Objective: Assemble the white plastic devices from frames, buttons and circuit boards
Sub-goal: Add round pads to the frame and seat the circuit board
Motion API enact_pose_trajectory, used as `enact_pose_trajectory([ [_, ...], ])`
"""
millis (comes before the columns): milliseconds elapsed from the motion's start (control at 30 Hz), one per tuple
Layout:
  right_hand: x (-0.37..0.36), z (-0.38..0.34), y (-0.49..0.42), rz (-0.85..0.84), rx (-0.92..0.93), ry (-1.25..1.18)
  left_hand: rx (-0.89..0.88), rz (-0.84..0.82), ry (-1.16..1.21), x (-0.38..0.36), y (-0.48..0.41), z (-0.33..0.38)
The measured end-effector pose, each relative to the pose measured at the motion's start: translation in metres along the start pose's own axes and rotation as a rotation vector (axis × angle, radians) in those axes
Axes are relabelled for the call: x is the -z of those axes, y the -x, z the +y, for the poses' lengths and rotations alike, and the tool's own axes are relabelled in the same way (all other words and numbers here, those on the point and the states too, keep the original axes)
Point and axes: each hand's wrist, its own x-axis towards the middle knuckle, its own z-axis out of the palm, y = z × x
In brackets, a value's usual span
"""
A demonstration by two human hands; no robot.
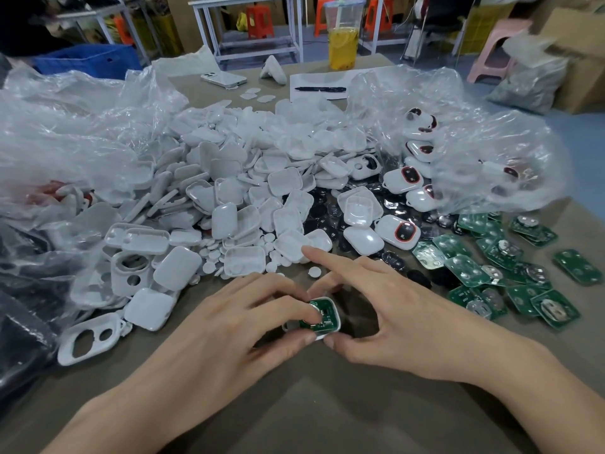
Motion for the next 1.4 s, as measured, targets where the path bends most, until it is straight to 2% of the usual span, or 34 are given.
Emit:
enact_pose_trajectory([
  [267,0.0,0.001,-0.001,-0.004,-0.009,0.006,-0.026,-0.014,-0.02,0.001,-0.001,-0.001],
  [567,-0.002,0.004,-0.001,0.023,-0.004,-0.026,-0.142,0.009,-0.208,-0.002,-0.003,-0.003],
  [933,-0.001,0.005,0.0,0.021,0.017,-0.038,-0.134,-0.019,-0.189,0.004,-0.004,0.0],
  [1167,0.003,0.003,0.002,0.042,0.052,-0.042,-0.053,0.046,-0.087,0.016,0.005,-0.007],
  [1400,0.003,0.003,0.001,0.024,0.098,-0.019,-0.057,0.011,-0.084,0.009,0.006,-0.002],
])
